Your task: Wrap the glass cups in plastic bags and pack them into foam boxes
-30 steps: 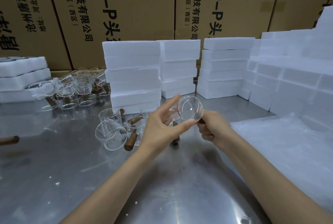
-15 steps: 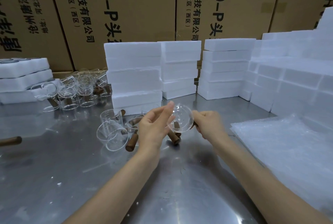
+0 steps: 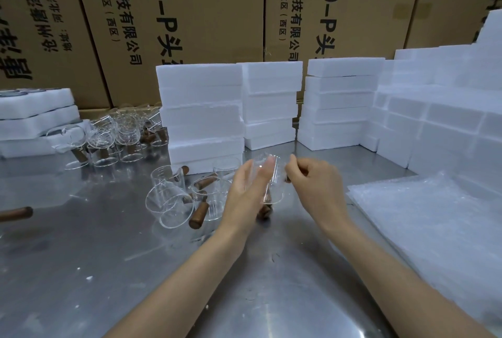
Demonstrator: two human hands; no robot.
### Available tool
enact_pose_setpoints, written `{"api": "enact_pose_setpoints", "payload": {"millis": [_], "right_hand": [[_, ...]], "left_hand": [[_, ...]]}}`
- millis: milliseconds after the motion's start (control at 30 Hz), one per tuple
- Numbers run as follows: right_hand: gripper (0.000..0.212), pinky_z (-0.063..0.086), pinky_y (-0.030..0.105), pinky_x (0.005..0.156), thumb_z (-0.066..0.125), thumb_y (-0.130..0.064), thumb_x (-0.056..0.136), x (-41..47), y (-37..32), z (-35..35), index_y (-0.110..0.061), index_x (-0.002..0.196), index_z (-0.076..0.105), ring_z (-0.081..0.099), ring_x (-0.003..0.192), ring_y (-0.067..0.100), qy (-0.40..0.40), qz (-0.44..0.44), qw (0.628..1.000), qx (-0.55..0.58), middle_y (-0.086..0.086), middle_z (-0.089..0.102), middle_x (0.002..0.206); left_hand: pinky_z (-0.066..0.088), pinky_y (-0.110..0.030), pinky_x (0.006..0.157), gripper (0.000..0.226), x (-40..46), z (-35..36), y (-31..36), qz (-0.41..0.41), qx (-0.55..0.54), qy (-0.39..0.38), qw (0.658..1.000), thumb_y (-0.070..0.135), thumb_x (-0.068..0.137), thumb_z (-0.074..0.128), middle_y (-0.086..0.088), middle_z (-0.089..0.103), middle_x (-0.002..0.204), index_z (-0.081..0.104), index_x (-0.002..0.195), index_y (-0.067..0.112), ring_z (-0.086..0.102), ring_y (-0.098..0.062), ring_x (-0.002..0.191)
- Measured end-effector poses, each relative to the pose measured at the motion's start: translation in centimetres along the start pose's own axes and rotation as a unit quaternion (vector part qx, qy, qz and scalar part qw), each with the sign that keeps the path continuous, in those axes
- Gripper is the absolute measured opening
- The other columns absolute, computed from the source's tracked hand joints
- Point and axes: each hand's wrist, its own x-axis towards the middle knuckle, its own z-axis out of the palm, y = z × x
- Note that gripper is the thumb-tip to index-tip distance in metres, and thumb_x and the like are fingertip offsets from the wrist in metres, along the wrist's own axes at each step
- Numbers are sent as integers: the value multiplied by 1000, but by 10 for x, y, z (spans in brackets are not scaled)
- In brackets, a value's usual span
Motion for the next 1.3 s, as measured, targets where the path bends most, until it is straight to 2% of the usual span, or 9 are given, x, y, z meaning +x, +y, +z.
{"api": "enact_pose_setpoints", "payload": {"millis": [167, 267, 367, 533, 667, 833, 933, 1067, 1300], "right_hand": [[46, 26, 27, 44, 49, -29, 95, -1, -4, -10, -11, 53, 46, 42, 48, 23, 81, -158, 967, -185, 3, 48, 51], [50, 34, 33, 53, 34, -36, 101, 2, -6, -7, -13, 61, 53, 53, 60, 26, -8, -121, 963, -241, 4, 58, 61], [60, 40, 34, 64, 29, -38, 101, 7, -1, -8, -14, 53, 57, 56, 63, 21, -81, -48, 991, -94, 0, 61, 58], [66, 32, 15, 47, 29, -46, 100, 10, 0, -10, -15, 44, 43, 39, 37, 4, -197, 83, 973, 84, -8, 43, 36], [67, 22, 16, 37, 27, -60, 95, 9, 0, -15, -16, 46, 40, 24, 35, 10, -330, 190, 907, 182, -5, 30, 38], [67, 14, 18, 34, 23, -63, 93, 12, 9, -22, -18, 47, 43, 17, 31, 5, -469, 319, 742, 357, -8, 24, 35], [72, 20, 16, 35, 22, -69, 90, 16, 10, -24, -16, 59, 61, 24, 31, 5, -430, 363, 721, 404, -7, 32, 38], [61, 35, 16, 43, 46, -68, 79, 16, 11, -19, -18, 107, 67, 40, 44, 5, -340, 283, 806, 394, -6, 51, 60], [17, 38, 14, 42, 50, -24, 96, 14, 3, -11, -10, 93, 59, 47, 43, 4, -207, 277, 808, 478, -7, 51, 59]], "left_hand": [[55, -18, 68, 102, -2, 0, 4, -13, 39, -29, 999, 67, 54, 67, -1, 60, 128, 41, 142, 22, 67, -12, 101], [57, -22, 75, 76, 0, -1, 2, 24, 64, -14, 998, 50, 72, 68, -2, 65, 117, 44, 137, 18, 69, -2, 80], [53, -14, 76, 52, 0, -5, 3, 59, 97, -19, 993, 38, 79, 70, 6, 62, 117, 46, 124, 28, 65, 9, 80], [51, -13, 72, 73, 1, -13, 10, 107, 118, -56, 986, 40, 69, 81, 6, 65, 115, 48, 134, 30, 65, 1, 99], [52, -16, 73, 73, -1, -17, 16, 121, 122, -87, 981, 34, 69, 82, 3, 63, 119, 49, 134, 34, 65, -2, 100], [52, -15, 73, 64, 0, -18, 16, 124, 109, -103, 981, 27, 73, 80, 0, 67, 114, 53, 130, 35, 68, -8, 95], [54, -27, 85, 60, 2, -16, 13, 118, 105, -61, 986, 42, 69, 74, 7, 66, 113, 53, 125, 42, 65, -6, 104], [53, -31, 92, 67, 4, -15, 9, 103, 68, 10, 992, 57, 66, 78, 5, 60, 125, 48, 124, 41, 62, -15, 112], [45, -4, 83, 103, 7, -20, 5, 127, 112, -75, 983, 37, 60, 83, 28, 39, 131, 21, 142, 44, 49, 17, 112]]}}
